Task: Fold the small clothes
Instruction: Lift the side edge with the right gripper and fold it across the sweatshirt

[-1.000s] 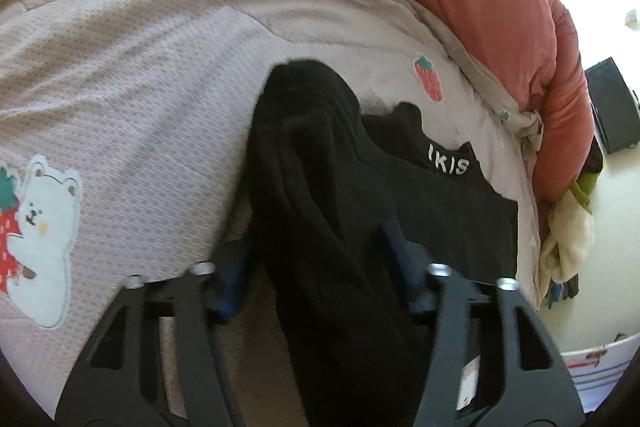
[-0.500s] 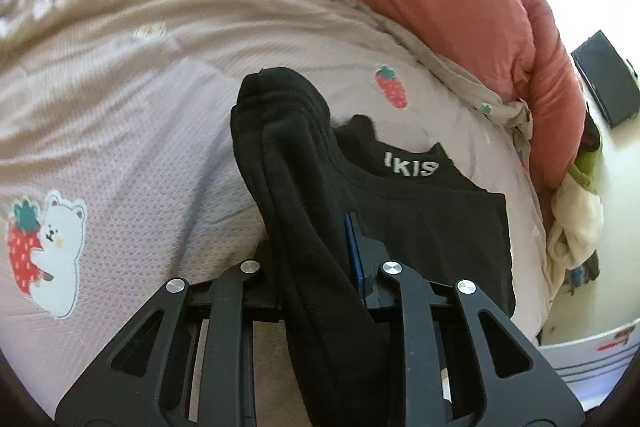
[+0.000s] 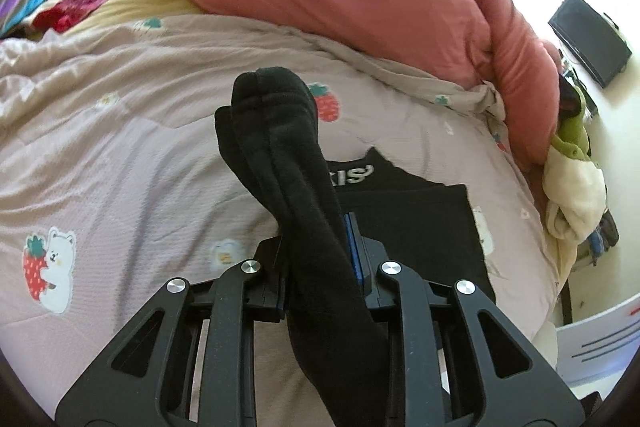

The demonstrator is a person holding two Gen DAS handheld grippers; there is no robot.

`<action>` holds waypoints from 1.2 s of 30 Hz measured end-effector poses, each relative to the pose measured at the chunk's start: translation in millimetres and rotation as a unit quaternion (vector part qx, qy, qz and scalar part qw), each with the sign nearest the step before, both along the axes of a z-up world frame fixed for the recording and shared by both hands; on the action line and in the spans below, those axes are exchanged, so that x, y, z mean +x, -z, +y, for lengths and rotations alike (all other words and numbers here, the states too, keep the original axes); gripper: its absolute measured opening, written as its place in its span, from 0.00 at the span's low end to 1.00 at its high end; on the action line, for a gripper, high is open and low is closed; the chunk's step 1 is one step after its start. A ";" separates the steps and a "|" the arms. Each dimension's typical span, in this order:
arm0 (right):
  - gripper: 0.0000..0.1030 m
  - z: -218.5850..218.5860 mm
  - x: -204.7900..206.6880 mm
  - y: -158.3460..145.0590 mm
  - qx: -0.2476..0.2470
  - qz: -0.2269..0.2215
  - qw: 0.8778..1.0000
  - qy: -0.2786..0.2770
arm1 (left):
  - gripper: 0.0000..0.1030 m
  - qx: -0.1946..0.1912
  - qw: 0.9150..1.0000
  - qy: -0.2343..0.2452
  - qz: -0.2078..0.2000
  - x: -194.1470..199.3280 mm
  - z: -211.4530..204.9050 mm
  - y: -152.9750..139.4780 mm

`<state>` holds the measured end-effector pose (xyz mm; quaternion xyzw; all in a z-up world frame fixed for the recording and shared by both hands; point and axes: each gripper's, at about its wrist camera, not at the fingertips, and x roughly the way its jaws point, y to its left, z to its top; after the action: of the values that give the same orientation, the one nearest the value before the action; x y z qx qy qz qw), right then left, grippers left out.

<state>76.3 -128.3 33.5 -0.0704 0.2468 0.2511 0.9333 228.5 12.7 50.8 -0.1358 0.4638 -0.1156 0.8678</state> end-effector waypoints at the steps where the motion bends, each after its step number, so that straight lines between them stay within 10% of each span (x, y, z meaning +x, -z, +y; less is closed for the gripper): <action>1: 0.07 -4.3 -0.4 -0.1 0.004 0.001 1.000 0.003 | 0.15 0.003 1.000 0.003 -0.003 -0.6 -6.3 -2.2; 36: 0.07 -143.6 4.9 31.5 0.082 0.047 0.990 0.107 | 0.18 0.037 0.998 0.056 0.017 22.6 -177.4 26.9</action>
<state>81.3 -271.9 2.0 0.0453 0.2746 0.1724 0.9449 251.1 -164.7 23.9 -0.0800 0.4897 -0.1442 0.8562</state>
